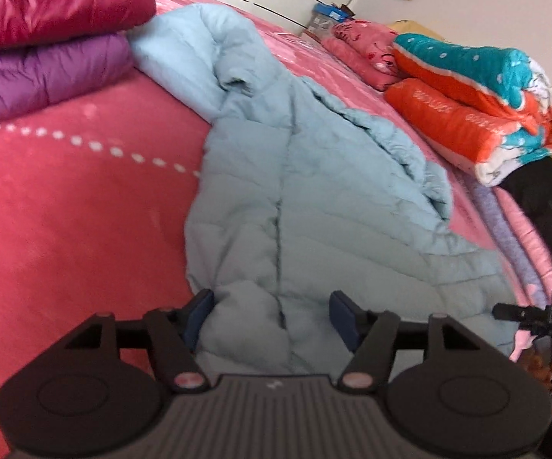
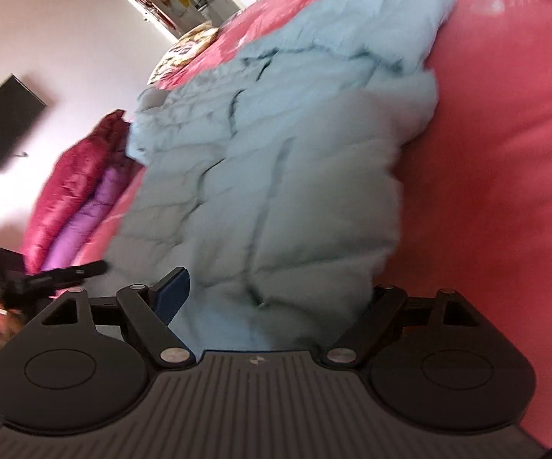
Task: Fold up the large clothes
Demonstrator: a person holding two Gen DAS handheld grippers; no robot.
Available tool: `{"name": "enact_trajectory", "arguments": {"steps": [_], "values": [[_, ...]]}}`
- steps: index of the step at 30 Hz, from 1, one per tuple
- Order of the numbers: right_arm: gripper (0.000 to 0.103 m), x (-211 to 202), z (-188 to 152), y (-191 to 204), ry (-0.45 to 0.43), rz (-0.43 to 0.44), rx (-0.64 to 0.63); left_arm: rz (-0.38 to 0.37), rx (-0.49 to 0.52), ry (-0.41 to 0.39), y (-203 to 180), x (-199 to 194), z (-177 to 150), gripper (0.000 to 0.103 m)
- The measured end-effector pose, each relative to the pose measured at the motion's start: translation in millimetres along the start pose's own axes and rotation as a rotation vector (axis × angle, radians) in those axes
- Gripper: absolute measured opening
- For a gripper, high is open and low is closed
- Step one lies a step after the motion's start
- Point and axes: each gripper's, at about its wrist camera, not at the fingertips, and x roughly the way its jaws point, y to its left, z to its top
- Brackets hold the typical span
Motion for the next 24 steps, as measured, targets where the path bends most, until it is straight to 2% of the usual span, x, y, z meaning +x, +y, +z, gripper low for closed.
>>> {"name": "enact_trajectory", "arguments": {"steps": [4, 6, 11, 13, 15, 18, 20, 22, 24], "values": [[0.101, -9.6, -8.3, 16.9, 0.053, -0.022, 0.021, -0.104, -0.048, 0.008, 2.8, -0.4, -6.9, 0.065], [0.101, -13.4, -11.8, 25.9, 0.055, 0.014, 0.054, -0.159, -0.054, 0.014, 2.2, -1.5, -11.4, 0.065], [0.103, -27.8, -26.6, 36.7, -0.021, 0.05, 0.155, -0.27, -0.03, 0.027, -2.8, -7.9, -21.2, 0.065], [0.101, -29.1, -30.6, 39.8, -0.035, -0.012, 0.186, -0.268, -0.025, 0.03, -2.5, -6.1, -22.3, 0.064], [0.098, -27.3, -31.3, 45.3, -0.031, -0.1, 0.199, -0.257, -0.037, 0.036, -1.0, -3.0, -23.6, 0.05], [0.079, -22.7, -34.5, 56.2, -0.031, -0.216, 0.194, -0.238, -0.029, 0.041, 2.1, -1.5, -24.6, 0.035], [0.057, -12.7, -36.2, 63.1, -0.032, -0.278, 0.189, -0.238, -0.014, 0.039, 2.6, -2.4, -24.7, 0.025], [0.048, -11.5, -40.0, 66.0, -0.025, -0.339, 0.182, -0.236, 0.014, 0.041, 1.8, -3.7, -26.1, 0.019], [0.044, -8.1, -42.8, 71.3, -0.026, -0.378, 0.176, -0.241, 0.051, 0.042, -0.1, -5.8, -27.7, 0.012]]}}
